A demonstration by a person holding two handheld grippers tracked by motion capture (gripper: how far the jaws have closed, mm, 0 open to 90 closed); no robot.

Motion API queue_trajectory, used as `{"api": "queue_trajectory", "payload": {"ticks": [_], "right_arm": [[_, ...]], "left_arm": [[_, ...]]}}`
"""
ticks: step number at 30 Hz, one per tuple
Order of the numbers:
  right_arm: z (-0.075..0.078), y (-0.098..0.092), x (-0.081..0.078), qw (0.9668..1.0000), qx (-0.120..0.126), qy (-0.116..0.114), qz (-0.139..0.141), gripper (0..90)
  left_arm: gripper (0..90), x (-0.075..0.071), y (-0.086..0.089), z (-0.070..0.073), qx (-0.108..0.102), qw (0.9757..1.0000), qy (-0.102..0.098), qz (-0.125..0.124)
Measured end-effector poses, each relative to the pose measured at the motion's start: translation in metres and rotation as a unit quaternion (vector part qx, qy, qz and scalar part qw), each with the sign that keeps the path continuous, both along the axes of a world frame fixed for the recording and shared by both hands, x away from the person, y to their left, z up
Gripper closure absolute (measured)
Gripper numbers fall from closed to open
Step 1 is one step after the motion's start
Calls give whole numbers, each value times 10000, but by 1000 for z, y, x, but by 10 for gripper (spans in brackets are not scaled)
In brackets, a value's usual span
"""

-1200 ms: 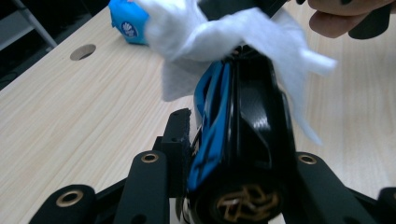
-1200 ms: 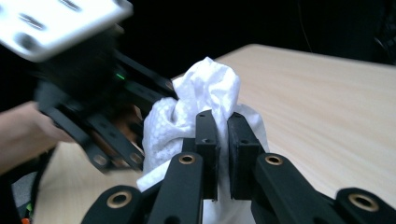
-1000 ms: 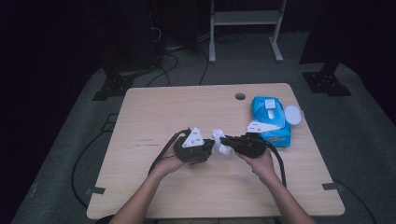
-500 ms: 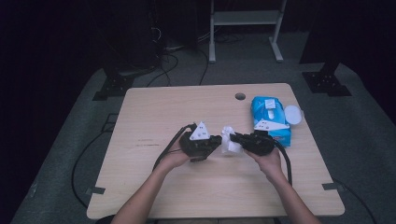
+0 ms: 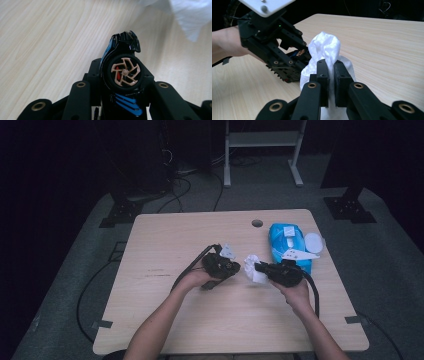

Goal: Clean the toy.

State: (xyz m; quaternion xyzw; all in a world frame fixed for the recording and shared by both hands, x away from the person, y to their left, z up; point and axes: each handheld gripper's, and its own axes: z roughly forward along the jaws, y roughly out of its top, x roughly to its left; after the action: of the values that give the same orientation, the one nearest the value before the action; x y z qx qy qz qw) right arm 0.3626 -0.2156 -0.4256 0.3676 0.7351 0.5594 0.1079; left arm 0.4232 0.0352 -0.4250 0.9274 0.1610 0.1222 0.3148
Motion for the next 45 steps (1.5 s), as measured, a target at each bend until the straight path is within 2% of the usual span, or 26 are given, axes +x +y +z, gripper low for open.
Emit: {"api": "queue_trajectory", "payload": {"ticks": [5,6,7,8,11,13,17,21,24,26,29,32,34,35,40,43,45], "right_arm": [[0,2,0,10000,-3,10,28,840],[0,2,0,10000,-9,4,33,840],[0,2,0,10000,-2,11,30,840],[0,2,0,10000,0,1,32,840],[0,2,0,10000,0,1,28,840],[0,2,0,10000,-7,10,39,839],[-1,3,0,10000,-9,18,51,839],[-1,3,0,10000,-10,20,57,839],[-1,5,1,10000,-14,26,71,839],[-1,5,1,10000,-7,28,86,839],[-2,6,1,9999,-20,26,104,839],[-2,6,1,9999,-28,24,110,838],[-2,6,1,9999,-38,28,114,838],[-2,6,1,9999,-36,22,114,838],[-2,4,0,9999,-50,29,99,838],[-3,3,-1,9999,-87,35,104,838],[-3,2,-1,9999,-117,37,97,838]], "left_arm": [[634,6,-5,0,221,9995,203,-63],[628,6,-5,1,196,9996,203,-80],[628,7,-5,2,143,9997,184,-44],[620,8,-4,5,3,9997,234,-30],[617,8,0,9,-80,9997,226,-2],[606,9,7,13,-311,9990,306,18],[576,10,28,20,-773,9962,392,82],[560,13,50,25,-1090,9927,464,205],[542,15,62,22,-1209,9906,565,293],[530,15,67,18,-1272,9887,717,331],[508,15,69,10,-1239,9885,801,345],[492,15,72,5,-1373,9860,876,369],[478,14,72,5,-1396,9859,847,363],[473,12,71,4,-1337,9874,780,319],[485,0,67,5,-1258,9910,403,236],[489,-6,65,5,-1245,9915,367,108],[488,-11,62,4,-1166,9928,267,13]]}}
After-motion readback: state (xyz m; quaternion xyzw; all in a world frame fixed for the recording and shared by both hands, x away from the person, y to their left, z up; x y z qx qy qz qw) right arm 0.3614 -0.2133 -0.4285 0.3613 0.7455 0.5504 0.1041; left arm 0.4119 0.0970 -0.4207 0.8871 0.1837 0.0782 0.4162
